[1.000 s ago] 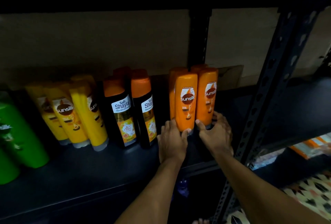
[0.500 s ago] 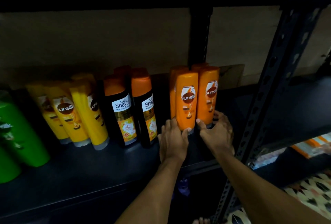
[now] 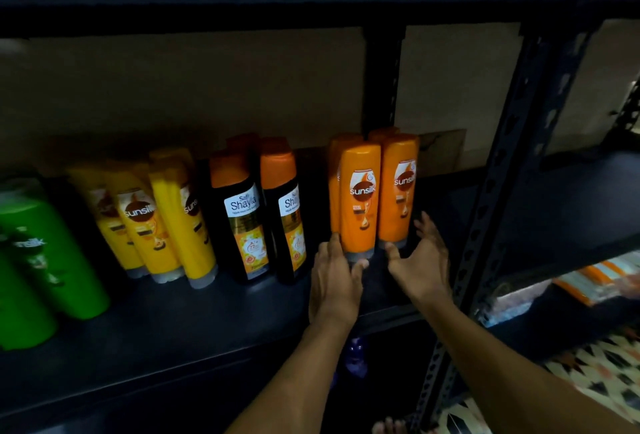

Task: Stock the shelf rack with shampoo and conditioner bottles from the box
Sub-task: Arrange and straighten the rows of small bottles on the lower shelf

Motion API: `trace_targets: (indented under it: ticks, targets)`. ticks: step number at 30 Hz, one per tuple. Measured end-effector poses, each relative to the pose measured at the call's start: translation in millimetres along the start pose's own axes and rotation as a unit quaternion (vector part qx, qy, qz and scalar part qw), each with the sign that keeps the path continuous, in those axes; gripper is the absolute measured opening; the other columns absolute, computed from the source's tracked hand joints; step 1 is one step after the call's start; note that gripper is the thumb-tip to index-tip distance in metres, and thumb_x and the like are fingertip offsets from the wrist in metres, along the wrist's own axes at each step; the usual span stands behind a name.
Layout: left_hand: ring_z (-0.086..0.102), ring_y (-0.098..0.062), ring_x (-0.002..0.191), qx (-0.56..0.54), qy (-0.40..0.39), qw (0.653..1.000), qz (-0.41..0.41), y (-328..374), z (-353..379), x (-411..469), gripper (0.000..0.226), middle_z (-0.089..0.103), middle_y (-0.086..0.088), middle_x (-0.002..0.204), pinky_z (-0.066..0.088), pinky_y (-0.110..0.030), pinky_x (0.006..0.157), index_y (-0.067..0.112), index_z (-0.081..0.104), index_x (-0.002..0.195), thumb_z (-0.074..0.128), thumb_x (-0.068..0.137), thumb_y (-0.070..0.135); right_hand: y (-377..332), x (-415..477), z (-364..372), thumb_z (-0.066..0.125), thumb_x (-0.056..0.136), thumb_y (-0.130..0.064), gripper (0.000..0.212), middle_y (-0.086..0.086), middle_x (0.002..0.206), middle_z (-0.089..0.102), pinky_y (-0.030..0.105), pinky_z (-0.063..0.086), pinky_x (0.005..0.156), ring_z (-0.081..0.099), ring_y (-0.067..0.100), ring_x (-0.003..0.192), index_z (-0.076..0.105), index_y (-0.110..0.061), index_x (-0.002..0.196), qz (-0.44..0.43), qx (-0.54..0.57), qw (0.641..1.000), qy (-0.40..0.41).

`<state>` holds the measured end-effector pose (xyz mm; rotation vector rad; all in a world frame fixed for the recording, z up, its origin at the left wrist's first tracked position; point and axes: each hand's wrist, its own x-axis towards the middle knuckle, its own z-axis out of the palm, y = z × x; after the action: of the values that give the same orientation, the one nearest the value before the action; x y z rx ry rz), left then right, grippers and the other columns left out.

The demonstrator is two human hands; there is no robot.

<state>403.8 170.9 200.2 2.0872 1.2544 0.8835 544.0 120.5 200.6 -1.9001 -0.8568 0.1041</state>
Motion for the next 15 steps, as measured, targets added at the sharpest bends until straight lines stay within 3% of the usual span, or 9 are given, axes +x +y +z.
trace_targets:
  ticks: [4,7,9,12,15]
  targets:
    - [0.041,-0.018,0.14,-0.026,-0.011,0.999,0.039,-7.6,-20.6,-45.8,0.078,0.036,-0.003,0.154,0.04,-0.035,0.114,0.021,0.018,0.162,0.061,0.099,0.039,-2.2,-33.4,-13.6,0.069,0.087,-0.013,0.089,0.005,0.158,0.039,0.044,0.033,0.118,0.037,0.024,0.144,0.017,-0.022,0.159,-0.016,0.004,1.0,-0.001]
    - [0.049,-0.005,0.126,-0.068,0.039,0.996,0.031,-18.5,-49.8,-69.4,0.071,0.046,0.004,0.145,0.043,-0.023,0.108,0.021,0.03,0.158,0.065,0.098,0.032,-13.2,-71.0,-12.6,0.067,0.086,-0.007,0.085,0.003,0.154,0.039,0.046,0.034,0.117,0.037,0.022,0.142,0.023,-0.025,0.156,-0.043,0.03,0.999,-0.001]
    - [0.05,-0.002,0.118,-0.083,0.08,0.992,0.043,-31.0,-70.6,-79.0,0.06,0.05,0.008,0.134,0.048,-0.028,0.104,0.024,0.042,0.151,0.067,0.097,0.028,-22.0,-96.2,-5.4,0.067,0.085,-0.004,0.078,0.0,0.146,0.041,0.046,0.036,0.115,0.039,0.019,0.138,0.03,-0.023,0.151,-0.091,0.032,0.995,-0.006]
    - [0.052,-0.009,0.119,-0.068,0.165,0.983,0.05,-56.6,-100.3,-75.1,0.05,0.05,0.007,0.128,0.051,-0.039,0.1,0.023,0.049,0.14,0.07,0.095,0.021,-43.0,-119.4,11.9,0.068,0.086,-0.006,0.072,-0.006,0.137,0.042,0.037,0.038,0.111,0.04,0.01,0.131,0.035,-0.026,0.147,-0.156,0.048,0.986,-0.039]
    - [0.049,-0.015,0.126,-0.066,0.186,0.98,0.009,-74.1,-120.5,-57.3,0.064,0.048,0.001,0.139,0.049,-0.043,0.103,0.019,0.04,0.145,0.074,0.091,0.015,-68.1,-117.3,35.2,0.072,0.087,-0.014,0.076,-0.008,0.14,0.041,0.035,0.04,0.11,0.04,0.006,0.131,0.03,-0.031,0.149,-0.157,0.077,0.98,-0.092]
